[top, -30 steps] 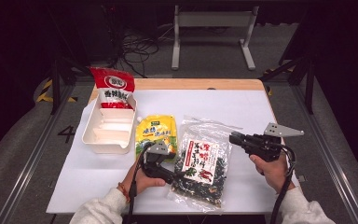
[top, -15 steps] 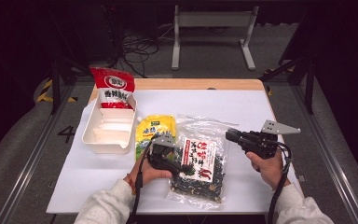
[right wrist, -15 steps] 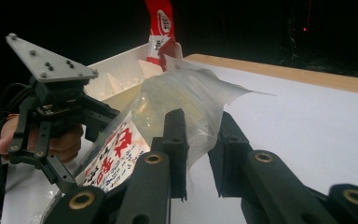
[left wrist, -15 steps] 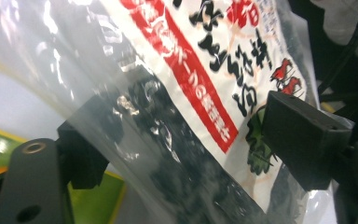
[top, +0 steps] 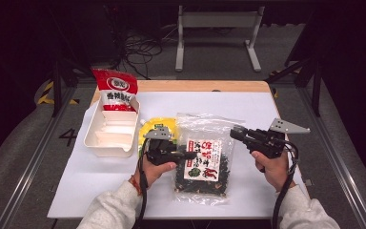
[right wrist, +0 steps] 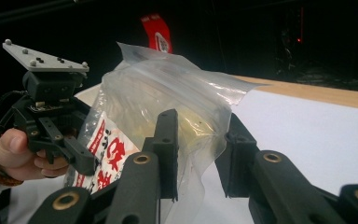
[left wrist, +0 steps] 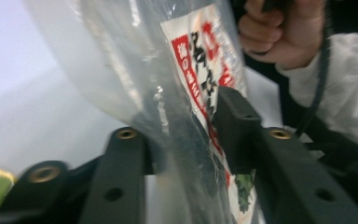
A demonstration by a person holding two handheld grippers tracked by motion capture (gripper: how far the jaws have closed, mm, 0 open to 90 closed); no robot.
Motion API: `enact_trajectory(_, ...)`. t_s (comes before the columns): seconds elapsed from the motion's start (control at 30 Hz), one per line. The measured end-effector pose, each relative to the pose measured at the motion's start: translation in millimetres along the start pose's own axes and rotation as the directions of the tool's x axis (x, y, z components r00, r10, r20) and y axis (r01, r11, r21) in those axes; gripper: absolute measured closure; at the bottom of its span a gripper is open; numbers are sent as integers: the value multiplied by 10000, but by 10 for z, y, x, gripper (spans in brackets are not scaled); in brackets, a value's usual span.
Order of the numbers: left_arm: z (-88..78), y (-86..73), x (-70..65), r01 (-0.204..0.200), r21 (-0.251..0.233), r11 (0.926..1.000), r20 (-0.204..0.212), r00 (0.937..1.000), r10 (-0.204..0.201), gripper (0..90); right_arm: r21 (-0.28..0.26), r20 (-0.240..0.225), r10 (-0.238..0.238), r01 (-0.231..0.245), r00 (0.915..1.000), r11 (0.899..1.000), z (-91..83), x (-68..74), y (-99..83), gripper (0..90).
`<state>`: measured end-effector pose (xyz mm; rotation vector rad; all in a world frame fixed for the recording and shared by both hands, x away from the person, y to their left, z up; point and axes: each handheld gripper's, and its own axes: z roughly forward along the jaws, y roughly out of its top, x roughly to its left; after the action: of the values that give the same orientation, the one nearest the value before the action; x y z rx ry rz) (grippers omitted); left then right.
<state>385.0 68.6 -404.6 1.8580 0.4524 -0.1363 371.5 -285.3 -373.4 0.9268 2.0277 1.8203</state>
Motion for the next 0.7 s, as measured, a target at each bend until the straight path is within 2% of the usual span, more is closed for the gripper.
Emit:
enact_trajectory(0.07, -41, 68, -130, -673, -111, 9977, -231, 9975, 670, 721, -212, -129, -109, 106, 9999, 9997, -53, 43, 63, 696)
enact_trajectory(0.17, -53, 113, -210, -1185, -23, 9930, -415, 9921, 1183, 719, -427, -285, -152, 139, 9995, 9990, -94, 82, 113, 716)
enact_trajectory(0.3, -9, 100, -209, -1288, 159, 9915, -618, 9896, 1295, 654, -568, -431, -169, 145, 9989, 9983, -102, 112, 135, 739)
enact_trajectory(0.37, 19, 87, -198, -1221, 231, 9923, -758, 9894, 1235, 635, -597, -420, -205, 180, 9989, 9981, -86, 129, 137, 742)
enact_trajectory(0.47, 48, 89, -169, -1095, 393, 9932, -745, 9909, 1122, 611, -671, -495, -133, 99, 9987, 9977, -59, 128, 132, 747)
enact_trajectory(0.53, 48, 81, -171, -1160, 137, 9932, -539, 9917, 1166, 655, -676, -574, -156, 117, 9982, 9976, -45, 136, 131, 744)
enact_trajectory(0.57, 38, 83, -186, -1199, 0, 9928, -330, 9922, 1198, 721, -662, -531, -199, 164, 9984, 9977, -46, 136, 134, 738)
enact_trajectory(0.63, 29, 111, -257, -1620, 7, 9868, -342, 9862, 1619, 770, -620, -509, -217, 185, 9985, 9979, -60, 131, 141, 724)
enact_trajectory(0.7, 24, 121, -290, -1742, -17, 9847, -401, 9839, 1740, 791, -700, -541, -267, 229, 9982, 9973, -75, 135, 154, 681)
